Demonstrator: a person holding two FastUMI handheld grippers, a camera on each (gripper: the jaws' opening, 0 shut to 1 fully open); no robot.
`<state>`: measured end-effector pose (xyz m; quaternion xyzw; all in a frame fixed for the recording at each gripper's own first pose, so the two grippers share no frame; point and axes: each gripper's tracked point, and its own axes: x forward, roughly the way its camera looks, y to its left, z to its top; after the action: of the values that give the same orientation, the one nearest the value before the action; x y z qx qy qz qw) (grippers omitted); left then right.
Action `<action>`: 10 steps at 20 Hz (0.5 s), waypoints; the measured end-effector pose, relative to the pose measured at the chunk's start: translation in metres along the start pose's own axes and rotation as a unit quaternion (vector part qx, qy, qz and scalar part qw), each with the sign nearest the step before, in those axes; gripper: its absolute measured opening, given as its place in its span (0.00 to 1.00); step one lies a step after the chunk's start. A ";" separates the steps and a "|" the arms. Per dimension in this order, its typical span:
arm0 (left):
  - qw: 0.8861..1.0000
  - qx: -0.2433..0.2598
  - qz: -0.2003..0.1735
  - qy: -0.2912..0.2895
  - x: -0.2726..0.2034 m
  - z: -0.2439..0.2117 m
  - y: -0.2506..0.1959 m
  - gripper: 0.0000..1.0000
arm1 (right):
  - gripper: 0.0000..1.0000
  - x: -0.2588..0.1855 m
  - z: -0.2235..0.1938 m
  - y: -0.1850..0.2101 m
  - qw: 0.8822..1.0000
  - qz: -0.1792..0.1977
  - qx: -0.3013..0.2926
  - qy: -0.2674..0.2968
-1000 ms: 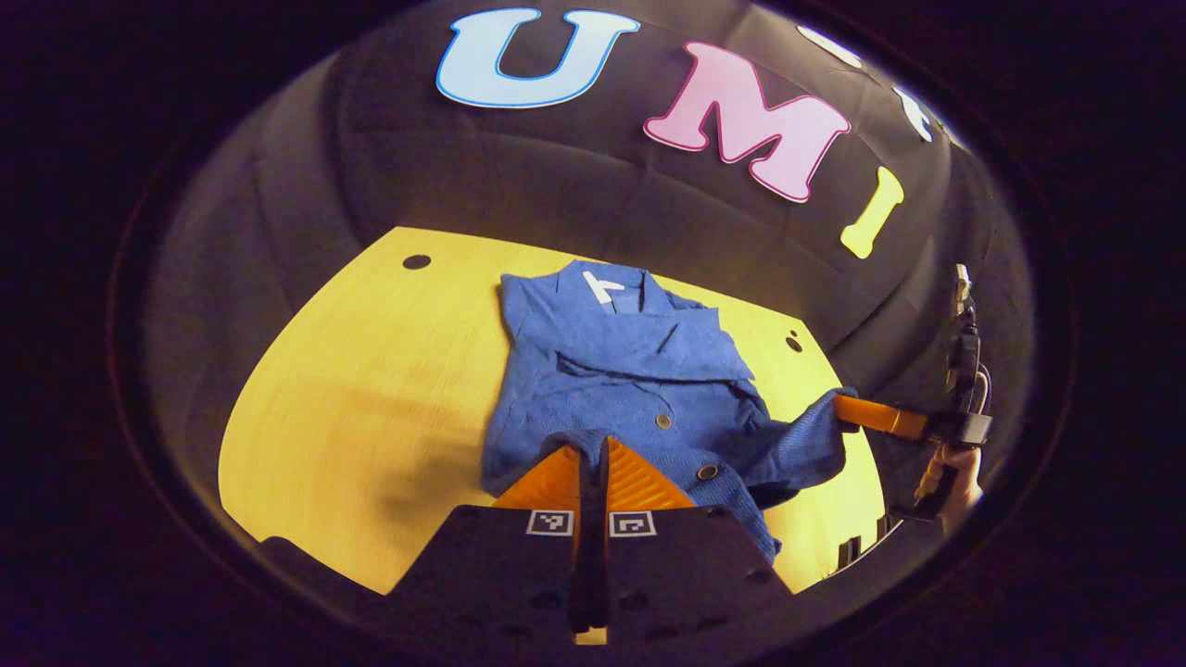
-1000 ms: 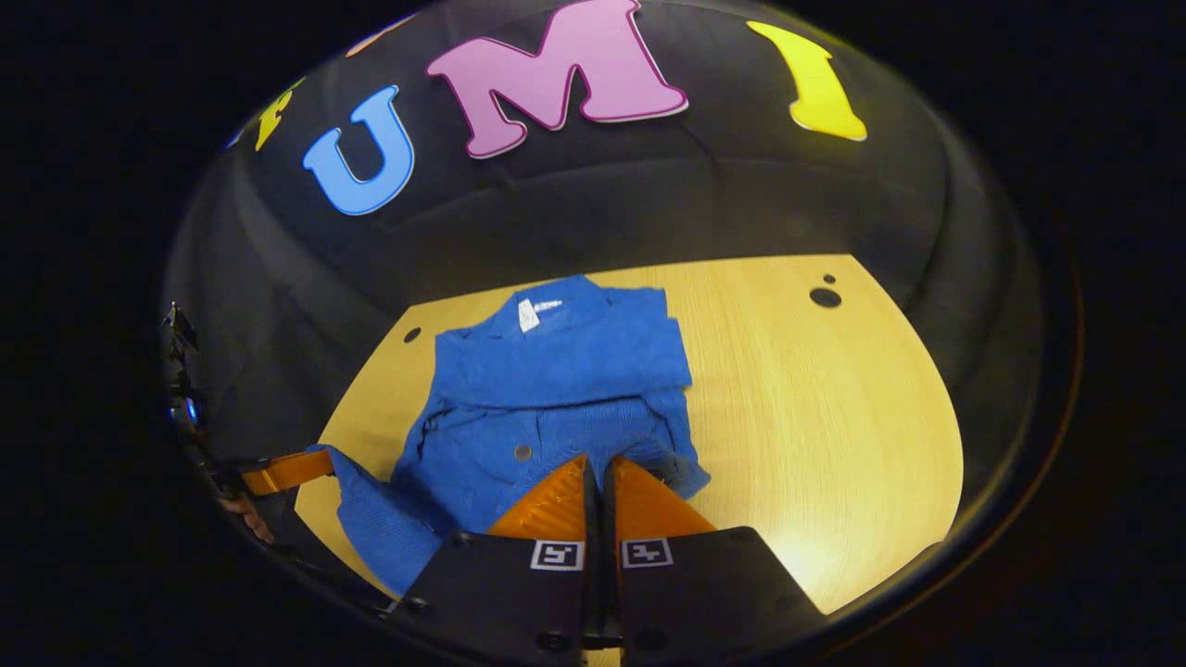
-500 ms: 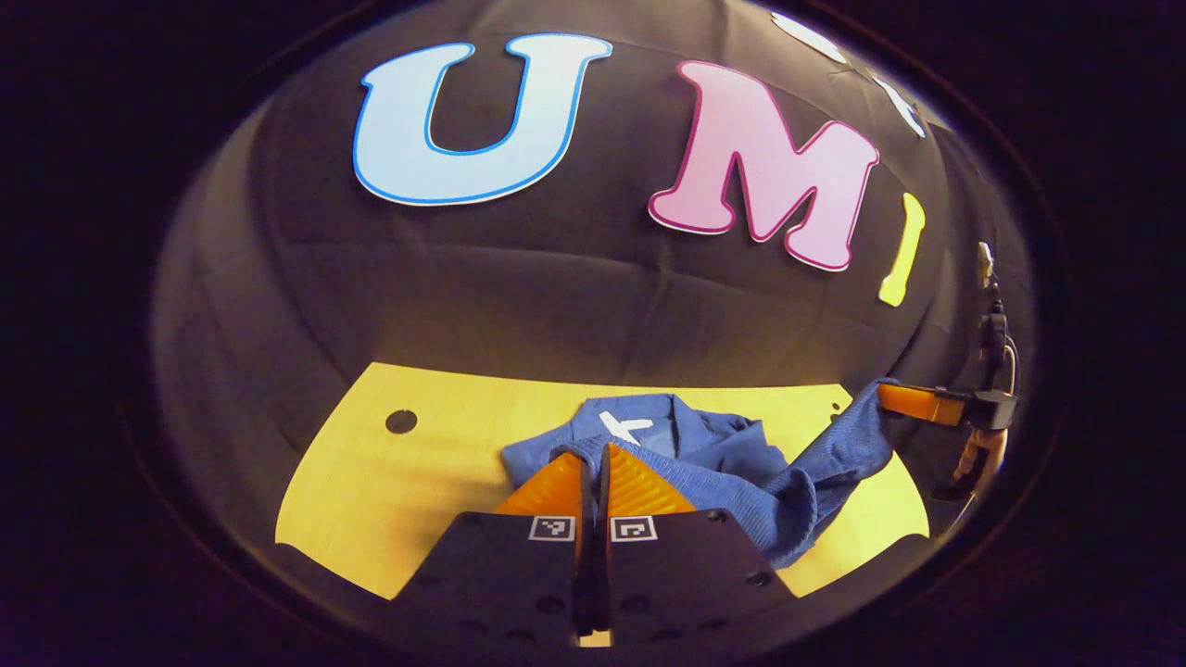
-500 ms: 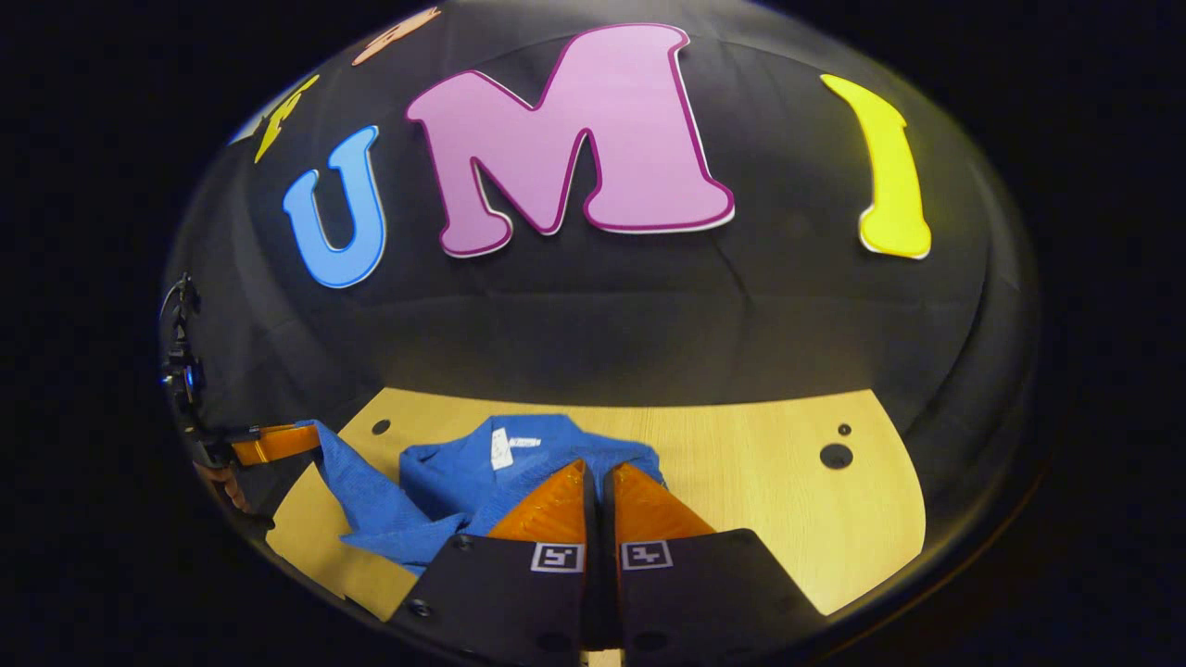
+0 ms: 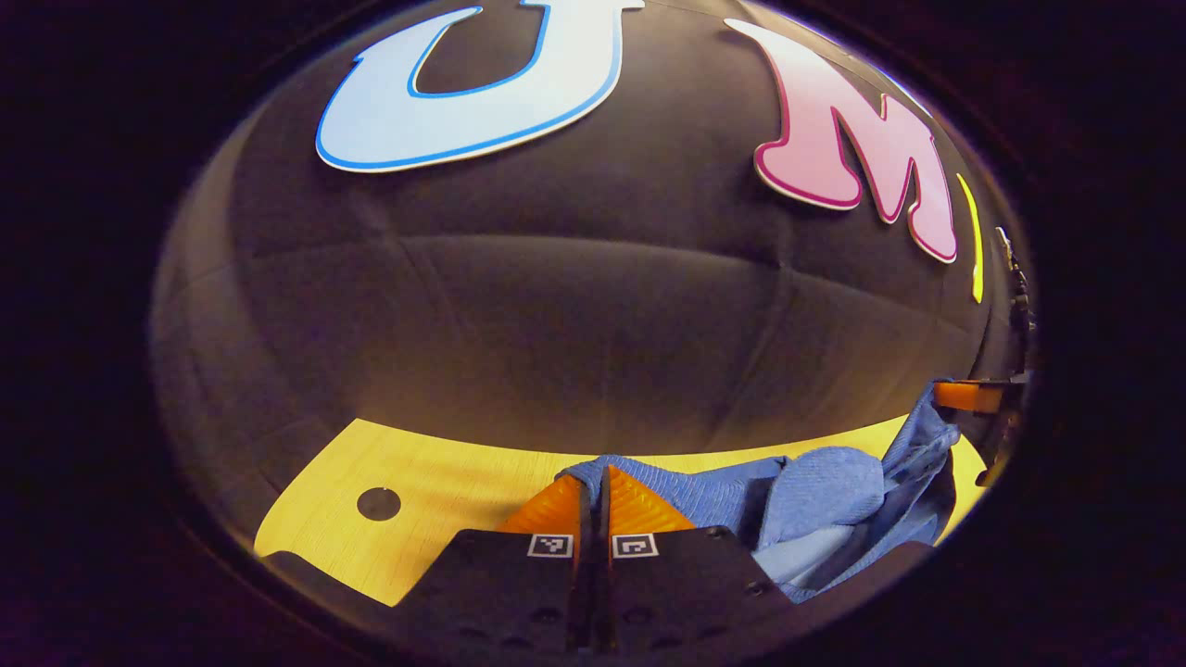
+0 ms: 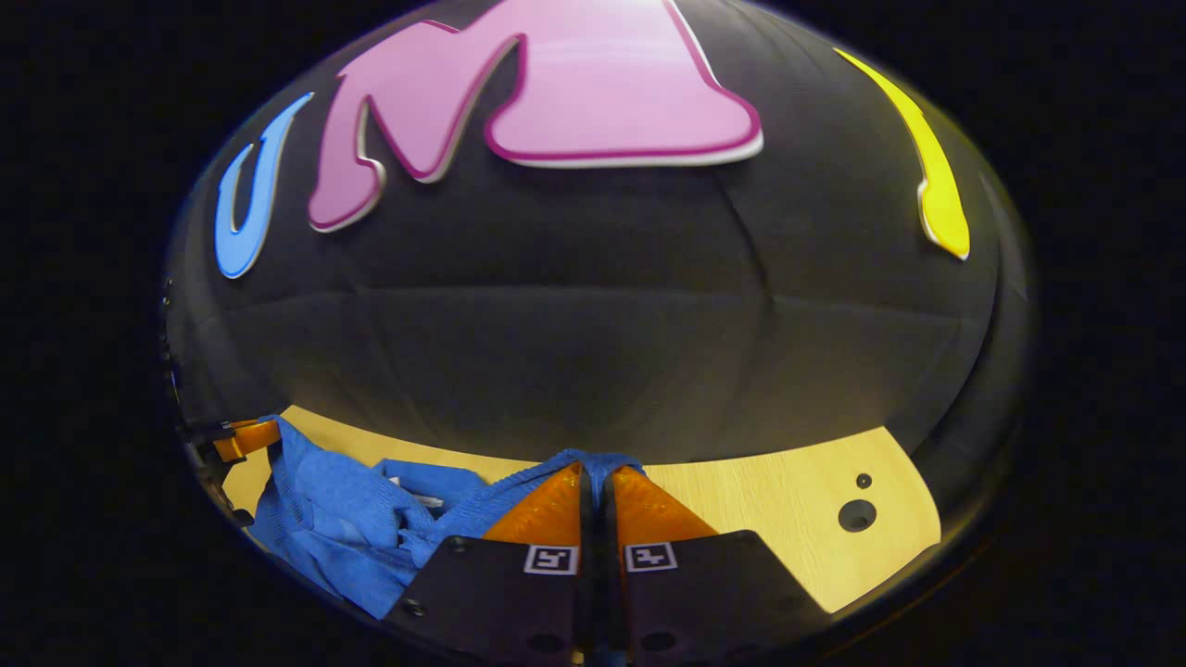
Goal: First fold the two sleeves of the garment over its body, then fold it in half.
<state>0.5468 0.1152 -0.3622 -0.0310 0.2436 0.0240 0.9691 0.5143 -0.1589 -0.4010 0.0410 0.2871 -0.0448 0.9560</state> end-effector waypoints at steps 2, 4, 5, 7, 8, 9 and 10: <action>0.999 0.010 0.007 0.037 0.009 -0.024 -0.004 0.29 | 0.27 0.003 -0.016 -0.015 1.000 -0.019 -0.014 0.020; 0.998 0.013 0.032 0.059 -0.001 -0.040 -0.003 0.83 | 0.63 -0.008 -0.014 -0.027 0.999 -0.038 -0.027 -0.001; 0.998 0.012 0.041 0.044 -0.010 -0.037 -0.006 0.83 | 0.82 -0.019 -0.011 -0.028 0.999 -0.041 -0.024 -0.018; 0.998 0.014 0.056 -0.002 -0.036 -0.021 -0.010 0.83 | 0.95 -0.046 -0.003 -0.030 0.998 -0.038 -0.004 -0.051; 0.998 0.015 0.062 -0.025 -0.056 -0.011 -0.012 0.83 | 0.97 -0.064 0.003 -0.028 0.997 -0.035 0.002 -0.069; 0.997 0.010 0.064 -0.050 -0.078 -0.001 -0.014 0.83 | 0.96 -0.086 0.011 -0.028 0.995 -0.037 0.007 -0.093; 0.996 0.000 0.057 -0.073 -0.103 0.009 -0.019 0.83 | 0.96 -0.110 0.016 -0.026 0.993 -0.035 0.007 -0.115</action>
<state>0.4619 0.0933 -0.3045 -0.0151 0.1738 0.0817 0.9813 0.4292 -0.1801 -0.3283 0.0317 0.1762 -0.0846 0.9802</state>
